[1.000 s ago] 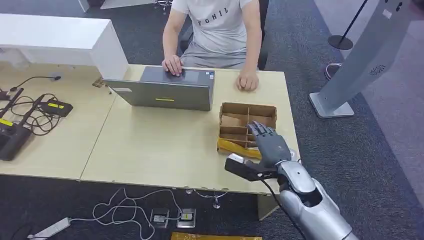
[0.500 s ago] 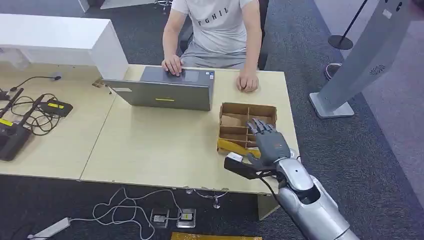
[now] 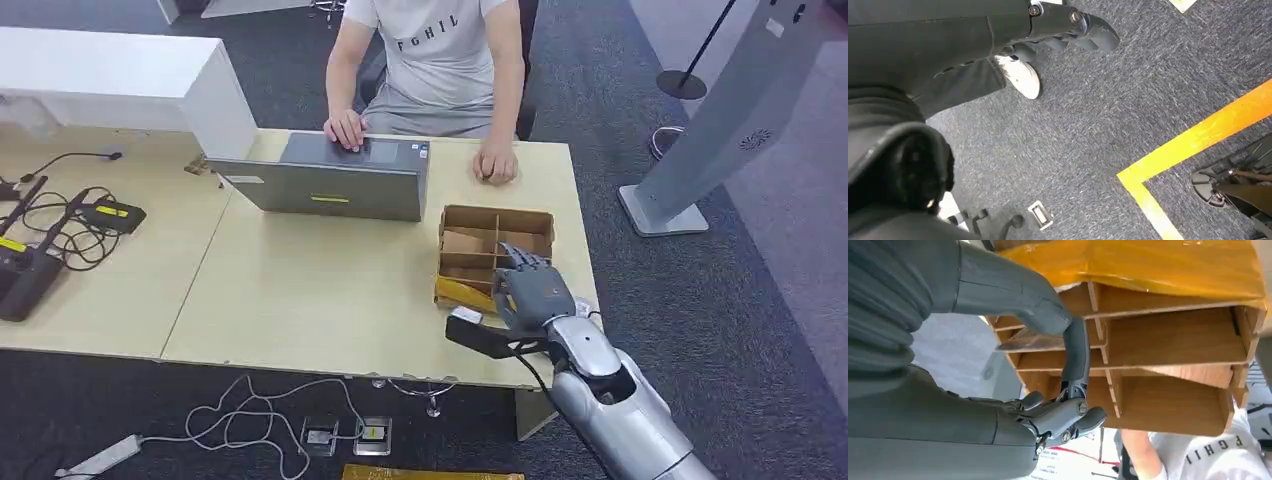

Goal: Pass the card to the sensor for recognition and then transmit it.

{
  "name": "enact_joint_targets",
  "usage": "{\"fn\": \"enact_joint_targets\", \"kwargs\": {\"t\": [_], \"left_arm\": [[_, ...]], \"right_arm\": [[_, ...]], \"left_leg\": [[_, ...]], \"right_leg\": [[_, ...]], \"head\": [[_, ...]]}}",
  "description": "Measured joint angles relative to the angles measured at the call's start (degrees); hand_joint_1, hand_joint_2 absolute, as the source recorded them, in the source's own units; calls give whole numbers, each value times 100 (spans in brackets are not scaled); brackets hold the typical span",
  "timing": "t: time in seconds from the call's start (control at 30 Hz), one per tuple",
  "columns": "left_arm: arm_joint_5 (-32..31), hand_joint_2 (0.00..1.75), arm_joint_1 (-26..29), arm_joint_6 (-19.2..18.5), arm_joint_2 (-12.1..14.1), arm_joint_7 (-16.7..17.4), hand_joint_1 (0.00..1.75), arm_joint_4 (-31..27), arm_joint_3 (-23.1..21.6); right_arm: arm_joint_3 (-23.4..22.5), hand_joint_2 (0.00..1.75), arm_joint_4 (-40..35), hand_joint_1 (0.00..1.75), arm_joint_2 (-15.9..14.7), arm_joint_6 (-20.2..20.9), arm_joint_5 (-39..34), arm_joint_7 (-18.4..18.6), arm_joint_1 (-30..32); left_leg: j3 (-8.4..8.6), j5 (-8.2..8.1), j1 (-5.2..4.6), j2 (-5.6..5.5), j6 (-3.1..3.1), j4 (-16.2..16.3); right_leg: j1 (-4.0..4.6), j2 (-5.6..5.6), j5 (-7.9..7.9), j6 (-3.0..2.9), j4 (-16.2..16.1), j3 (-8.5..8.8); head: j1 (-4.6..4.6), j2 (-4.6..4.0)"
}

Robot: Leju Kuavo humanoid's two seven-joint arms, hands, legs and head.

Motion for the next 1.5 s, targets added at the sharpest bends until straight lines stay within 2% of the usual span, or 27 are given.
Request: {"fn": "enact_joint_targets", "kwargs": {"t": [0.43,0.73,1.5], "left_arm": [[35,0,0,-2,0,0,0,0,0],[-103,0,0,11,0,-2,0,0,0],[-205,0,0,52,-33,-13,0,0,0]], "right_arm": [[7,175,35,0,96,4,-96,2,19],[-11,175,42,0,92,-254,-100,83,34],[-166,175,260,0,66,-350,376,203,19]], "left_leg": [[1,0,0,1,0,0],[1,0,0,1,0,0],[0,0,0,1,0,0]], "right_leg": [[0,1,0,0,0,0],[0,2,0,0,0,-1],[0,2,0,0,-1,-1]], "head": [[0,0],[0,0],[0,0]]}}
